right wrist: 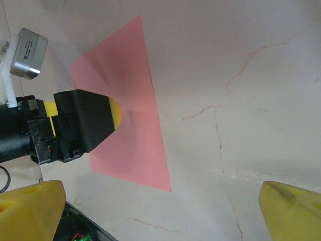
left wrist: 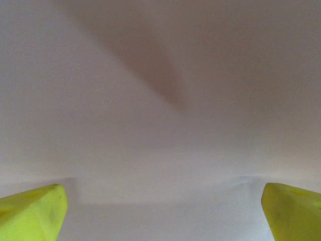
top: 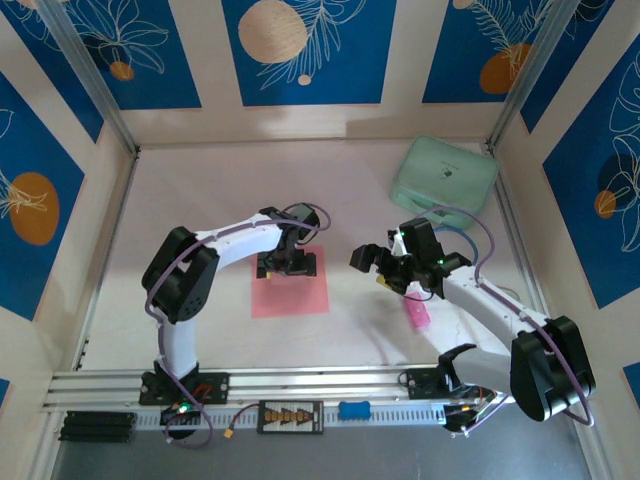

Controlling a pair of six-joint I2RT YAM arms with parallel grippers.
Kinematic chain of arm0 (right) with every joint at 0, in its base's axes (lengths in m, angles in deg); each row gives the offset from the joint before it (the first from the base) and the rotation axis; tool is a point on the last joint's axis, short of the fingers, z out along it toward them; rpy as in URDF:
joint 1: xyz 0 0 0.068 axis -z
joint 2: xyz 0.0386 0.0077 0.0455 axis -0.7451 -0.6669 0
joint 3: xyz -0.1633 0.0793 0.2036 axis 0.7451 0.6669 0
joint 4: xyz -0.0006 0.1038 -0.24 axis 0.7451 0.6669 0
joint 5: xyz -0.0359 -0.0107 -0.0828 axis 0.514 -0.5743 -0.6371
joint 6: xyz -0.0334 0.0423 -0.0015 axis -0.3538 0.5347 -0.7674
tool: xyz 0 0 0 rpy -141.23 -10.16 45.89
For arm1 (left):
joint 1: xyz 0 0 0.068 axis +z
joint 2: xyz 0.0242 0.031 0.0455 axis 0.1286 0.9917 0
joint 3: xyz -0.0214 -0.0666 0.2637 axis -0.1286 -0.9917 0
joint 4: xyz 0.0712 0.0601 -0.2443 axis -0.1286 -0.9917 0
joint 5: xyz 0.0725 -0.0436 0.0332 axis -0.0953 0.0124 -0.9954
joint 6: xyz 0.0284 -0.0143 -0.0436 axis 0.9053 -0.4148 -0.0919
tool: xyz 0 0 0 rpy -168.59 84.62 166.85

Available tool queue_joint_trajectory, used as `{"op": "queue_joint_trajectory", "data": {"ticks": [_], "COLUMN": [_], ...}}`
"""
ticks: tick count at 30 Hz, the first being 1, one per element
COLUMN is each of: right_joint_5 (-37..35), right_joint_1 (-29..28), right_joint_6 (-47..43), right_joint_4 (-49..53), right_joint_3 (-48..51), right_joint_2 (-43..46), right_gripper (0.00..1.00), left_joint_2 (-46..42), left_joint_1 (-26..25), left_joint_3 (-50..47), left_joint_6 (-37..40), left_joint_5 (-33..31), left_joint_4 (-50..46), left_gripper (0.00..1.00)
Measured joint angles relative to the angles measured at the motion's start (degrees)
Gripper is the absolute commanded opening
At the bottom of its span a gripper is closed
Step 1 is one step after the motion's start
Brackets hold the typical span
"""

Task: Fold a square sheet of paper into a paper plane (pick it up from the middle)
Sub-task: Move the square sheet of paper to the center of the table, then first fold the square sheet of paper in half at the center of the table.

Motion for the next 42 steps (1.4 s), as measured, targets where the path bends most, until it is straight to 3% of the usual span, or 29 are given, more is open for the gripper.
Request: {"op": "queue_joint_trajectory", "data": {"ticks": [42], "right_joint_5": [-1.09], "right_joint_1": [0.00], "right_joint_6": [3.06], "right_joint_4": [-0.09], "right_joint_3": [1.97], "right_joint_2": [1.01], "right_gripper": [0.99], "left_joint_2": [0.74], "left_joint_1": [0.02], "left_joint_3": [-2.51], "left_joint_6": [-2.51], "left_joint_5": [0.00], "left_joint_4": [3.28], "left_gripper": [0.97]}}
